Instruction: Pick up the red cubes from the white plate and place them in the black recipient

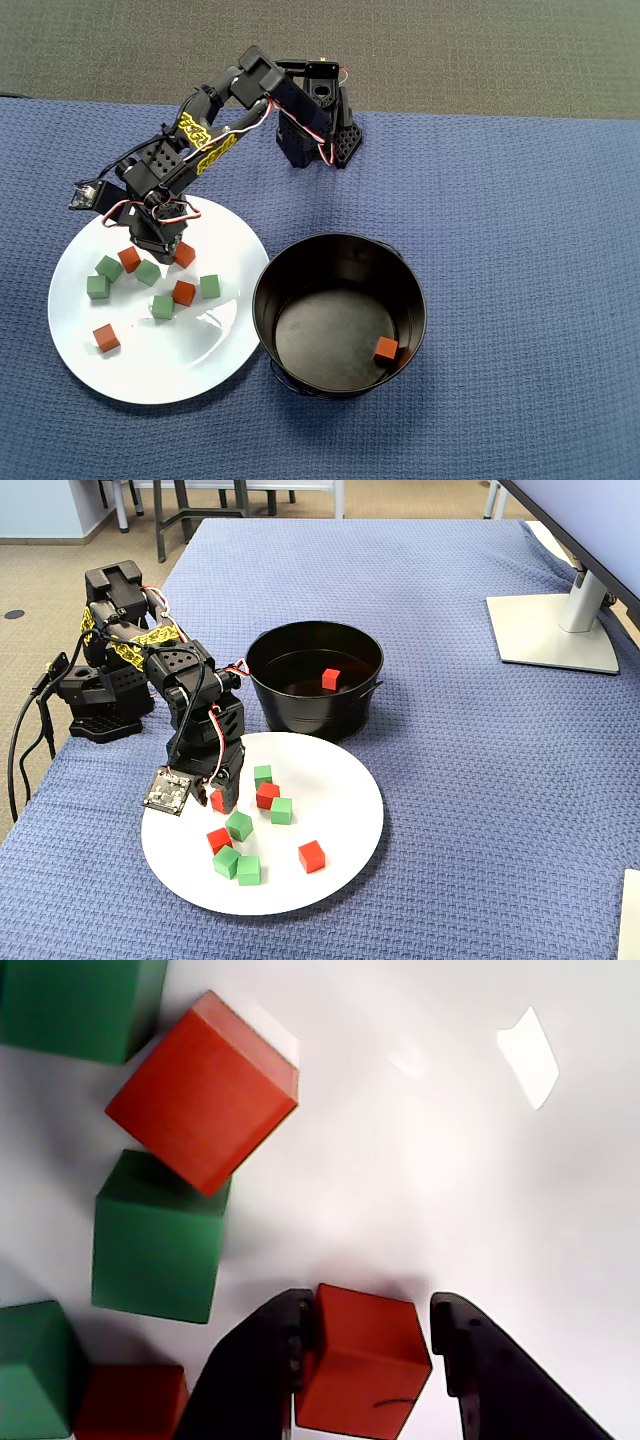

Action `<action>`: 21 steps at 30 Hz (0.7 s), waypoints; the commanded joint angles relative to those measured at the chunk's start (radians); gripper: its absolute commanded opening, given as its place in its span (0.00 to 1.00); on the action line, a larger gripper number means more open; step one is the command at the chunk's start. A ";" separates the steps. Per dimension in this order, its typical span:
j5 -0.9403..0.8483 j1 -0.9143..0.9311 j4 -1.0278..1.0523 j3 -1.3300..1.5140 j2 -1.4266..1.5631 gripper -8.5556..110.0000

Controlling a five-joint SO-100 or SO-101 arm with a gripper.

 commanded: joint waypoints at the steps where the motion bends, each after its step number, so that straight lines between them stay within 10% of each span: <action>1: 0.026 -0.006 -0.003 -0.041 0.048 0.09; 21: 0.080 -0.044 -0.026 0.048 0.112 0.25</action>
